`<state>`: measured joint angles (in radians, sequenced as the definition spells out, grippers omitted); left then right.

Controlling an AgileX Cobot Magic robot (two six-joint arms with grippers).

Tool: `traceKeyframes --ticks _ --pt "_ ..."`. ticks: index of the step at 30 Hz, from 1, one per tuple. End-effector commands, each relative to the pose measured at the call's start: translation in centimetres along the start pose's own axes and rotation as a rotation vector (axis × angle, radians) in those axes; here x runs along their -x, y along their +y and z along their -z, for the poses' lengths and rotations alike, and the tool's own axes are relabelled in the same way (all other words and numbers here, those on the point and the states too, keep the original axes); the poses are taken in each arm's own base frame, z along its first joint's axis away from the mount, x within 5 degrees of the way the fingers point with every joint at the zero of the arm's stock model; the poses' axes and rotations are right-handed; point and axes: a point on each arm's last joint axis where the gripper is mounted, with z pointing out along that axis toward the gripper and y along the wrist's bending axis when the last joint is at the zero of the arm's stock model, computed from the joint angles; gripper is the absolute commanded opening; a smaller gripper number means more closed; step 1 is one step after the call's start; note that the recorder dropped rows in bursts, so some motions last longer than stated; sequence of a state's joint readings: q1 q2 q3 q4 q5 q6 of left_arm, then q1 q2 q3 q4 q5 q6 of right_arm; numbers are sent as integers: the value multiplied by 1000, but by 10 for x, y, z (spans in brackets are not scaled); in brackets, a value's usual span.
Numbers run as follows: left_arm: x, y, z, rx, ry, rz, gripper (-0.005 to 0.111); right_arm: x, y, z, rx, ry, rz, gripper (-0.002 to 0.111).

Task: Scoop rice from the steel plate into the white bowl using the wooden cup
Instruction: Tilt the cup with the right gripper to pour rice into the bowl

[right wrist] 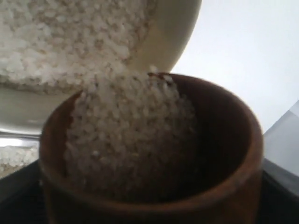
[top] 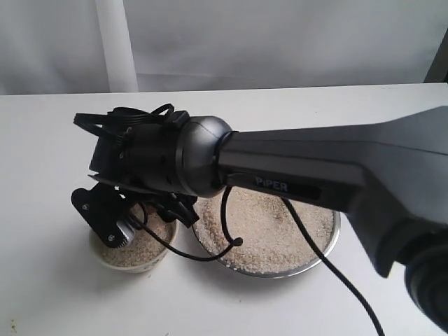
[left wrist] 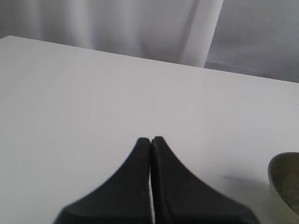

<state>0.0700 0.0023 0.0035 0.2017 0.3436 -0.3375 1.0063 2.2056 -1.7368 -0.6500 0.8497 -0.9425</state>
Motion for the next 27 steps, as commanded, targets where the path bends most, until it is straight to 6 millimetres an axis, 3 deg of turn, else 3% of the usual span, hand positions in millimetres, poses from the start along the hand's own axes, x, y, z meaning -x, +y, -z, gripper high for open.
traceKeyframes --ticks 1,27 --pt "2 0 1 -5 -11 7 0 4 -5 5 -56 38 71 0" --pt "2 0 1 -5 -11 7 0 17 -10 19 -151 156 243 0"
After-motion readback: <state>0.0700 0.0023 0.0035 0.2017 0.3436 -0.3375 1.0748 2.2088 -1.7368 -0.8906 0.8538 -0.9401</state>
